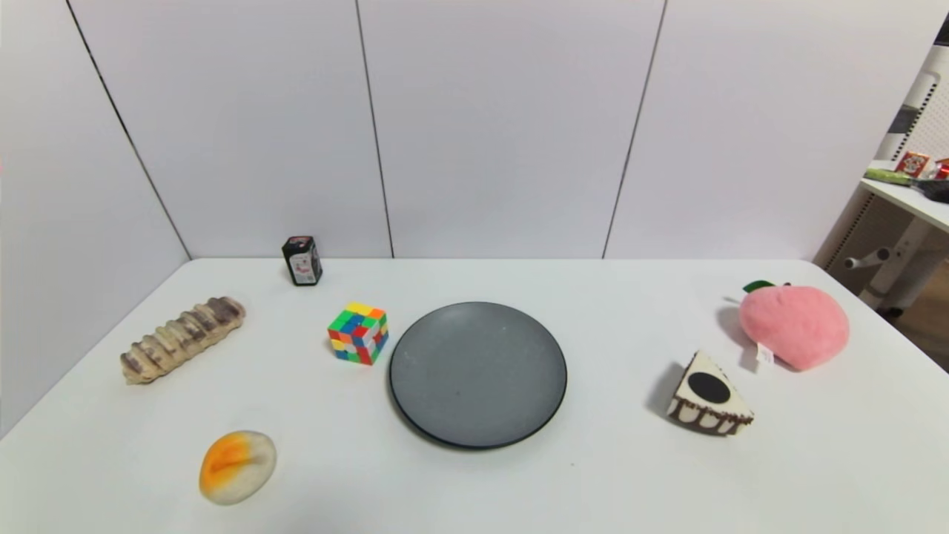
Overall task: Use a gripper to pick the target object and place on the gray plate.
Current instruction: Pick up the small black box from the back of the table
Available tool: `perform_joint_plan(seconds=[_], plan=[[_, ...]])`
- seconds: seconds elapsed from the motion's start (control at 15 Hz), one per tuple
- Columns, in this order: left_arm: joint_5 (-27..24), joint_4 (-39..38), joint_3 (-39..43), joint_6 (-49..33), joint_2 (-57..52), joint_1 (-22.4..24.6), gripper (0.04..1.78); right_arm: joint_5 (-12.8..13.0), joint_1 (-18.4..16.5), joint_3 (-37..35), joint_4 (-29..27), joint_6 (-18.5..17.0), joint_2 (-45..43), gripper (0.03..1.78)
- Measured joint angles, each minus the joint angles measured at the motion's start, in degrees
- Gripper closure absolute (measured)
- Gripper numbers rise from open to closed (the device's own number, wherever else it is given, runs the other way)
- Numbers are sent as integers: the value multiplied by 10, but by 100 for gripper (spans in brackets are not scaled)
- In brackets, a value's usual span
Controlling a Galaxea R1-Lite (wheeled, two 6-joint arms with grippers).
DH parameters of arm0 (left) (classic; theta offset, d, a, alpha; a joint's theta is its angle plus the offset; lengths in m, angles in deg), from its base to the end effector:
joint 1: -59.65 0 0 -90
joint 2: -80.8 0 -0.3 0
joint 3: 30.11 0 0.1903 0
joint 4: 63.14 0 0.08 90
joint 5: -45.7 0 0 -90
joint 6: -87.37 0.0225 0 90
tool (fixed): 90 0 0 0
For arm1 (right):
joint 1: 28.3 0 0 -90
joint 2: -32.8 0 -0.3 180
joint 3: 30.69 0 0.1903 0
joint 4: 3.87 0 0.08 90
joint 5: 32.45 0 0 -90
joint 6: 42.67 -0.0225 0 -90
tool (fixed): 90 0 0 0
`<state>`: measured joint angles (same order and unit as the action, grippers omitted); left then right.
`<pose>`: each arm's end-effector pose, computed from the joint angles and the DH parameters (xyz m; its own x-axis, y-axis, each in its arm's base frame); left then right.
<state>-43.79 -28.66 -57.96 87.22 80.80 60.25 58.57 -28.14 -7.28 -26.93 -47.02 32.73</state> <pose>-0.0299 -0.0001 0.0771 0.9931 0.0193 -0.1155 -0.0196 0.9998 -0.0016 -0.0230 -0.0005 0.0762 0.9999 -0.0150 0.0073 0.0144 0.9970 0.0760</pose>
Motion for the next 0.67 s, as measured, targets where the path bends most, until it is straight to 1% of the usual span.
perform_joint_plan(seconds=[0.67], plan=[[-1,-1,1,0,0,0,13,0,0,0,0,0,0,11]])
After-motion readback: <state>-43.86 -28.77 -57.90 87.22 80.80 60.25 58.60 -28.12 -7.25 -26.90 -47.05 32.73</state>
